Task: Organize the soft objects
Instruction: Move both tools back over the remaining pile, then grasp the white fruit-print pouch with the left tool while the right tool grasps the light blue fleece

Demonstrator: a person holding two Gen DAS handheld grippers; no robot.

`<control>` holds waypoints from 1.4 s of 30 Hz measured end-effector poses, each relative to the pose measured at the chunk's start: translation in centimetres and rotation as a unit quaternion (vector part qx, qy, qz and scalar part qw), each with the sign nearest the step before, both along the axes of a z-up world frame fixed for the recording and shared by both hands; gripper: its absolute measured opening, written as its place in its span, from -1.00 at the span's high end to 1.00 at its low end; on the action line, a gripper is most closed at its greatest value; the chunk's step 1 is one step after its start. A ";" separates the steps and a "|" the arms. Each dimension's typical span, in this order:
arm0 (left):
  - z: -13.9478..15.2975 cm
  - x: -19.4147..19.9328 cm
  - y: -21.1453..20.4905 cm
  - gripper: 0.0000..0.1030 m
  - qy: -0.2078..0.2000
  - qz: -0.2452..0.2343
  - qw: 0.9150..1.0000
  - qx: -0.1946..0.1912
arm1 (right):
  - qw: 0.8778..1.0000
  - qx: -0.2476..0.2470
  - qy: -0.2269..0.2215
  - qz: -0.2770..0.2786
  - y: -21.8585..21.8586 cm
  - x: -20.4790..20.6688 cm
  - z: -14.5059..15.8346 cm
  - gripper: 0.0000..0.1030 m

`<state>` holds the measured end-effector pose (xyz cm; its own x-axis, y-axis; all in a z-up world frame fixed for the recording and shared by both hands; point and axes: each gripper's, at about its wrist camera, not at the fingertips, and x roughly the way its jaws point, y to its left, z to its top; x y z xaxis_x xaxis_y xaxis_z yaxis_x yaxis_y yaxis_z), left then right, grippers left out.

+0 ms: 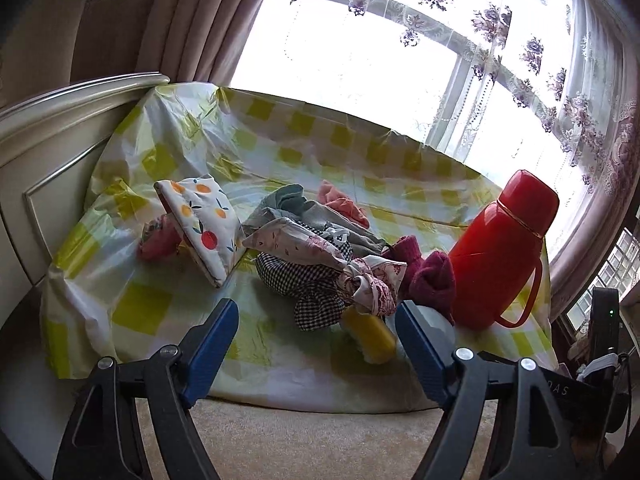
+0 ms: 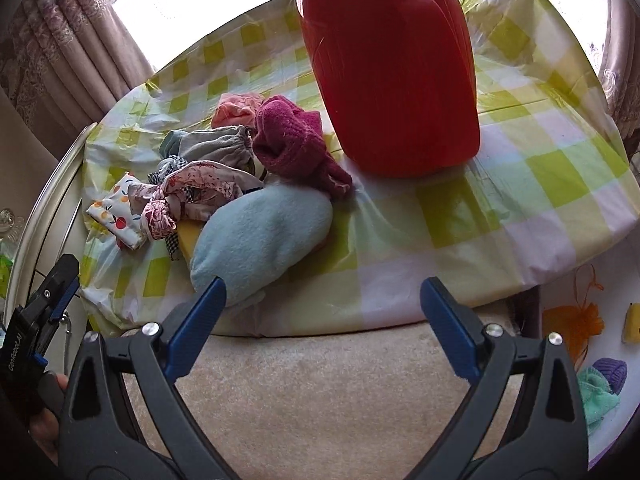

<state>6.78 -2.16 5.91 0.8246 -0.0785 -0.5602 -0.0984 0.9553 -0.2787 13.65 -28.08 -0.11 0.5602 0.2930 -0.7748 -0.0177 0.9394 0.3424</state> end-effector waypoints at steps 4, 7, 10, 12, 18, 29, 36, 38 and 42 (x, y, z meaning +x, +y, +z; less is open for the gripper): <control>-0.3 0.7 1.0 -0.56 0.002 0.015 1.000 -0.012 | 0.999 0.031 0.008 -0.015 0.6 1.1 -0.8 -0.91; -0.6 1.5 2.2 -0.50 0.007 0.035 0.999 -0.024 | 0.998 0.051 0.008 -0.027 1.0 1.8 -1.2 -0.91; -1.3 2.6 3.7 -0.42 0.018 0.060 0.997 -0.047 | 0.997 0.067 0.003 -0.037 1.4 2.5 -1.4 -0.91; -1.8 3.4 4.9 -0.35 0.026 0.078 0.994 -0.068 | 0.997 0.074 0.002 -0.038 1.7 2.9 -1.6 -0.91; -3.4 5.6 8.4 -0.22 0.035 0.130 0.983 -0.121 | 0.995 0.093 0.005 -0.042 2.3 3.7 -2.1 -0.91; -5.5 10.1 11.4 0.08 0.046 0.160 0.976 -0.140 | 0.993 0.112 0.015 -0.041 2.8 4.8 -3.2 -0.91; -6.0 11.6 11.0 0.10 0.049 0.155 0.978 -0.134 | 0.991 0.127 0.016 -0.039 2.8 5.3 -3.6 -0.91; -6.2 12.0 11.0 0.10 0.051 0.154 0.978 -0.134 | 0.991 0.127 0.015 -0.037 2.8 5.3 -3.6 -0.91; -6.4 12.1 10.8 0.34 0.047 0.151 0.978 -0.133 | 0.992 0.121 0.012 -0.034 3.0 5.3 -3.6 -0.86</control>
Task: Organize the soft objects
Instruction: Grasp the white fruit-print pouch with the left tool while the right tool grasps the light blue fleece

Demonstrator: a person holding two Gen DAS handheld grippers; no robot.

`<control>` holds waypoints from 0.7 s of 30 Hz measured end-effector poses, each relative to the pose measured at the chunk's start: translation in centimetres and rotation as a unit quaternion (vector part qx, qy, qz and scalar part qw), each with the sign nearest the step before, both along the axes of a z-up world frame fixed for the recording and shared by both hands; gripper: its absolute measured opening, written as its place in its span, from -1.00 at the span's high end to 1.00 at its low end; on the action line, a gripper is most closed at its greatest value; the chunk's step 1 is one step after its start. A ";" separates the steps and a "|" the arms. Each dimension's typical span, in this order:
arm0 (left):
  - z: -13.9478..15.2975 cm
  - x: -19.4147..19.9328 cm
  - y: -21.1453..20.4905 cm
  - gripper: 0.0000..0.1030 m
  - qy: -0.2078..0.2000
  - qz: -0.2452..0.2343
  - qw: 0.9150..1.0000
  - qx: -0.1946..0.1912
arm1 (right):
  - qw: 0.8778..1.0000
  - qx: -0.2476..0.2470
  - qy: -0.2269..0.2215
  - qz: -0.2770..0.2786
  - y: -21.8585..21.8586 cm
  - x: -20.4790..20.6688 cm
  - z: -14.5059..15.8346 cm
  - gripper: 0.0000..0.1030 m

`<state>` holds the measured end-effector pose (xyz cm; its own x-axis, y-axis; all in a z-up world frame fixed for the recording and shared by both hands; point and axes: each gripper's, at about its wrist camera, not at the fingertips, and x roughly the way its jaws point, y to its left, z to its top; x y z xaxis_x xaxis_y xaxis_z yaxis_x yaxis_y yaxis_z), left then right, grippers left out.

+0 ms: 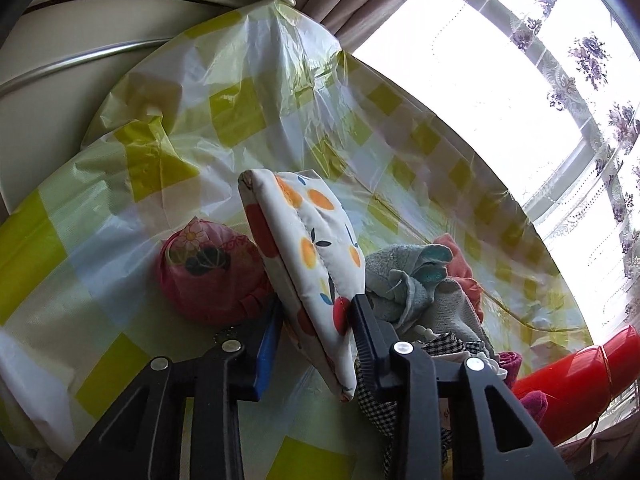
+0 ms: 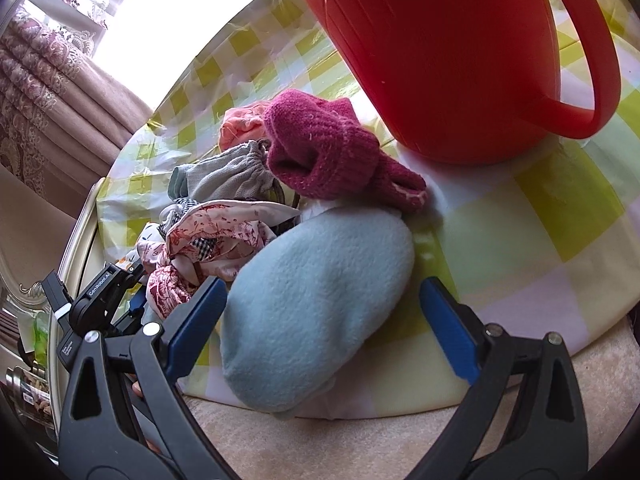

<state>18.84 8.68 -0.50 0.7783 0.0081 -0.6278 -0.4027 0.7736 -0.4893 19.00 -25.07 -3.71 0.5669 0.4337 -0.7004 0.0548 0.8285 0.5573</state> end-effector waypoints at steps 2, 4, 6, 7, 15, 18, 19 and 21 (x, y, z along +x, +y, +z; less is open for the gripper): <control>0.0 -0.2 -0.2 0.39 -0.003 -0.003 1.000 0.005 | 1.000 -0.006 0.003 0.007 0.3 0.0 -0.1 -0.54; 0.1 -0.5 -0.4 0.42 -0.008 -0.005 1.000 0.011 | 1.000 -0.008 0.003 0.010 0.4 0.0 -0.2 -0.44; 0.4 -0.9 -0.5 0.46 -0.018 -0.005 1.000 0.015 | 1.000 -0.007 0.002 0.012 0.4 0.0 -0.2 -0.36; 0.6 -1.1 -0.6 0.47 -0.024 -0.006 1.000 0.018 | 1.000 -0.006 0.001 0.014 0.4 -0.1 -0.2 -0.29; 2.3 -2.6 -2.0 0.49 -0.058 -0.018 0.997 0.040 | 1.000 0.001 -0.016 0.024 0.2 -0.9 0.3 0.28; 3.0 -3.6 -2.5 0.49 -0.071 -0.020 0.996 0.048 | 0.999 0.001 -0.026 0.027 0.1 -1.4 0.6 0.53; 3.2 -3.9 -2.7 0.49 -0.075 -0.021 0.996 0.052 | 0.999 0.001 -0.028 0.029 0.1 -1.5 0.7 0.62; 3.5 -4.4 -3.0 0.49 -0.079 -0.024 0.995 0.057 | 0.999 0.000 -0.032 0.033 0.2 -1.7 0.8 0.62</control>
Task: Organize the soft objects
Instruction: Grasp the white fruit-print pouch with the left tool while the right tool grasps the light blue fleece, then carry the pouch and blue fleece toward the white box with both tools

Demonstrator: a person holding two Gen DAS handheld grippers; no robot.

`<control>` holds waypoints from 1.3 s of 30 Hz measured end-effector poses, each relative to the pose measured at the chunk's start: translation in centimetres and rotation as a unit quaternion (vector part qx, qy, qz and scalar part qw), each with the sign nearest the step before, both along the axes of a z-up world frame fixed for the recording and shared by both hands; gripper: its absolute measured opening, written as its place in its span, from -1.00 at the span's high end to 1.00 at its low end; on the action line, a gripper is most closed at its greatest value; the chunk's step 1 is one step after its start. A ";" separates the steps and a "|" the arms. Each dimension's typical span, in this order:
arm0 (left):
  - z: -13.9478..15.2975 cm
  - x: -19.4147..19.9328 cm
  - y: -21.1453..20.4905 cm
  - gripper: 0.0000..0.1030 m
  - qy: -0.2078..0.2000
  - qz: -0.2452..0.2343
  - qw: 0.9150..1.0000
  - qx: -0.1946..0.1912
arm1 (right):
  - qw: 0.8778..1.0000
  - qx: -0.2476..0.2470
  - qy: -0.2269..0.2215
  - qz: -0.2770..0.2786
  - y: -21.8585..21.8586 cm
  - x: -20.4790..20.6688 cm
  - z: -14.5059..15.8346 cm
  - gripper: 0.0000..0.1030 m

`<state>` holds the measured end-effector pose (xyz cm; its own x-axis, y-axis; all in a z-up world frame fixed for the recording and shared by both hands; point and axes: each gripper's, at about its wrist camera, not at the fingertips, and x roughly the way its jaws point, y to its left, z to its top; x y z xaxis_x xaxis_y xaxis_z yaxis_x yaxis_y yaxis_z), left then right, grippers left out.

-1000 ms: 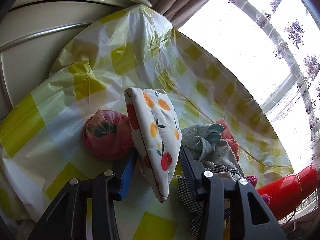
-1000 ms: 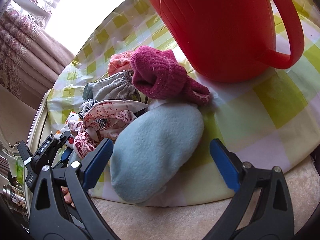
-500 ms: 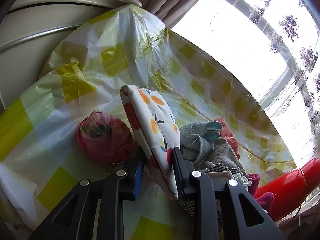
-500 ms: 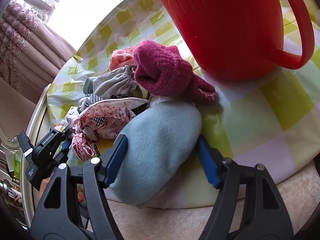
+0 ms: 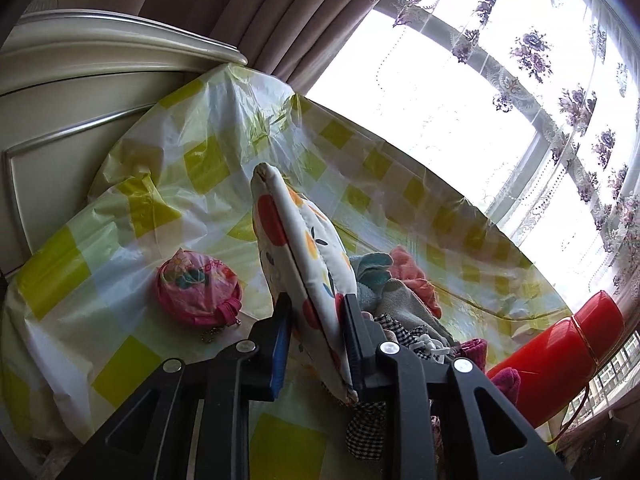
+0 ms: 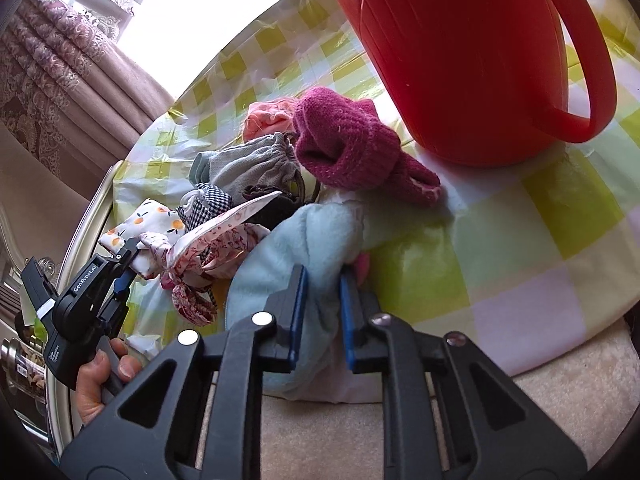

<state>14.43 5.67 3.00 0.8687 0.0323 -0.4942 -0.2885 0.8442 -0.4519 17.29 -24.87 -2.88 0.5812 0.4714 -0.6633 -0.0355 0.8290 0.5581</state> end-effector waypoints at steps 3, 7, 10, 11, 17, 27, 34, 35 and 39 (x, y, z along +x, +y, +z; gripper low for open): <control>0.2 -0.8 -0.4 0.49 -0.002 -0.002 1.000 0.002 | 1.000 -0.001 0.002 0.007 0.1 -0.2 0.0 0.62; 0.4 -1.8 -0.7 0.49 -0.007 -0.005 1.000 -0.001 | 0.999 -0.006 0.036 -0.008 -0.2 0.1 -0.7 -0.12; 0.6 -2.7 -1.0 0.49 -0.012 -0.009 1.000 0.002 | 0.998 -0.009 0.042 -0.038 -0.8 -0.2 -0.3 -0.69; 0.7 -3.0 -1.1 0.49 -0.013 -0.010 1.000 0.003 | 0.998 -0.014 0.041 -0.037 -0.6 -0.2 0.0 -0.69; 1.2 -4.7 -1.2 0.49 -0.026 -0.003 1.000 0.008 | 0.998 -0.054 0.046 0.000 2.2 0.2 0.6 -0.70; 1.2 -5.9 -0.7 0.49 -0.033 0.000 0.999 -0.005 | 0.993 -0.088 0.069 0.040 5.4 2.0 -0.2 -0.74; 1.4 -6.7 -1.2 0.49 -0.033 -0.008 0.999 0.000 | 0.990 -0.108 0.057 0.077 6.5 1.5 -0.2 -0.26; 1.4 -6.8 -1.3 0.49 -0.033 -0.009 0.999 0.001 | 0.989 -0.109 0.053 0.080 6.4 1.3 -0.1 -0.19; 1.8 -7.5 -1.8 0.49 -0.035 -0.015 0.999 0.008 | 0.991 -0.099 0.044 0.078 5.3 0.0 0.1 -0.06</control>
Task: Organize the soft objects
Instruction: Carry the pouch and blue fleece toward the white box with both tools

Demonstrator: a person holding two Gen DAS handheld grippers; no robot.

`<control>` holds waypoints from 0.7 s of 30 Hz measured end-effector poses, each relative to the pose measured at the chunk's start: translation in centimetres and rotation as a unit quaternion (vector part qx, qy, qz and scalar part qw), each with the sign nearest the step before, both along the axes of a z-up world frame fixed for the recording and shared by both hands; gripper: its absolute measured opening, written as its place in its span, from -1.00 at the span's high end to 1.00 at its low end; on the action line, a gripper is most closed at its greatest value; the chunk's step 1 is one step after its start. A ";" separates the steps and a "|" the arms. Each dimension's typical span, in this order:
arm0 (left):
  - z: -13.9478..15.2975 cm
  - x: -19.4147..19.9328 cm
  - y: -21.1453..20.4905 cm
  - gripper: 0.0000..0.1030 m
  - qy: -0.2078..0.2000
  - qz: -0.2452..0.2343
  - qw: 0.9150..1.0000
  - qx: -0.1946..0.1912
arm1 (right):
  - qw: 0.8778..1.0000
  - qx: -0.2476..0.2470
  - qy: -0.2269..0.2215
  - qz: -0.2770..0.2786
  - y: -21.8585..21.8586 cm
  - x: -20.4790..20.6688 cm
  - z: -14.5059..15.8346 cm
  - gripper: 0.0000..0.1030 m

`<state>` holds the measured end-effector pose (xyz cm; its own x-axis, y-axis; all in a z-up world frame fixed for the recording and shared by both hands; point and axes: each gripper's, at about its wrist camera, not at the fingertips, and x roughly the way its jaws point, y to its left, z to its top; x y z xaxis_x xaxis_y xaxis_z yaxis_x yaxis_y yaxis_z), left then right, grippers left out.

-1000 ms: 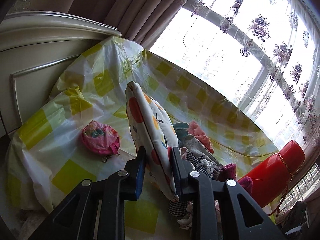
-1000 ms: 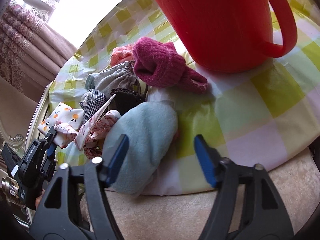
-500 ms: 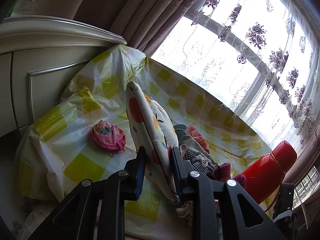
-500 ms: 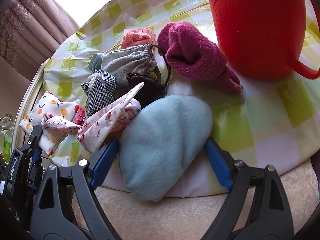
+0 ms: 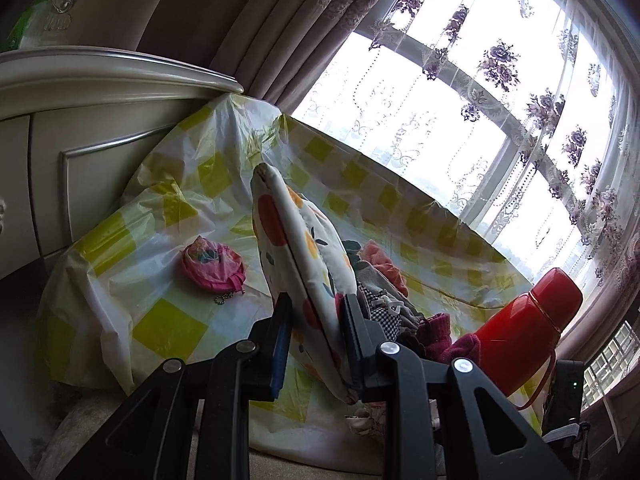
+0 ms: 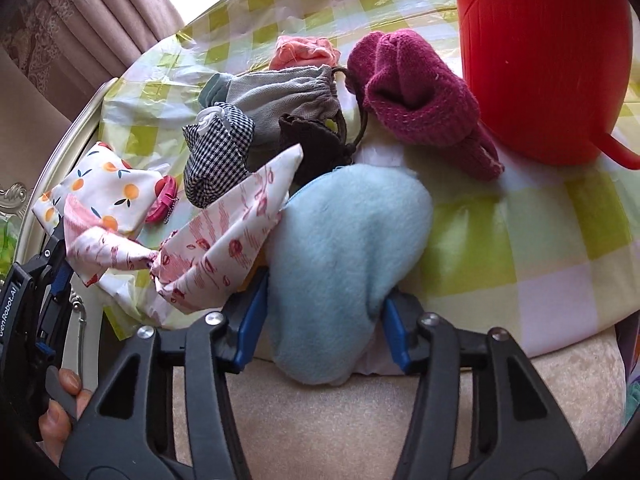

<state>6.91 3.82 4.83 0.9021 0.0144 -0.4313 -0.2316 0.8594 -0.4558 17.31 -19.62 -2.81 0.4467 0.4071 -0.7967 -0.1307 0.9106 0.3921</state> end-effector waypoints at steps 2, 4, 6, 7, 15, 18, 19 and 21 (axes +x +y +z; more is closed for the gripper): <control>0.3 -0.3 -0.4 0.49 -0.002 -0.003 1.000 0.006 | 1.000 0.008 -0.005 -0.005 -0.8 -0.6 0.2 -0.03; 0.6 -0.7 -0.8 0.49 -0.006 -0.003 1.000 0.013 | 1.000 0.012 -0.007 -0.011 -1.6 -1.1 0.3 -0.02; 1.0 -1.2 -1.1 0.49 -0.011 0.000 1.000 0.022 | 1.000 0.018 -0.013 -0.015 -2.2 -1.5 0.6 0.01; 1.2 -1.4 -1.2 0.49 -0.013 0.002 1.000 0.025 | 1.000 0.020 -0.016 -0.017 -2.6 -1.8 0.7 0.02; 2.0 -2.2 -2.6 0.49 -0.017 -0.011 0.999 0.035 | 0.998 0.025 -0.043 -0.031 -5.1 -3.7 2.4 0.03; 2.4 -2.3 -3.5 0.49 -0.019 -0.028 0.999 0.034 | 0.998 0.029 -0.046 -0.038 -6.4 -4.5 2.7 0.03; 2.5 -2.3 -4.0 0.49 -0.020 -0.035 0.999 0.033 | 0.998 0.031 -0.046 -0.040 -6.8 -4.7 2.8 0.03; 2.7 -2.4 -5.0 0.49 -0.022 -0.054 0.998 0.032 | 0.997 0.030 -0.050 -0.044 -7.5 -5.2 3.1 0.03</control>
<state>4.53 -1.22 7.52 0.9182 -0.0587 -0.3917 -0.1160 0.9057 -0.4078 12.08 -27.14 0.25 0.5594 0.4089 -0.7210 -0.0925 0.8952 0.4360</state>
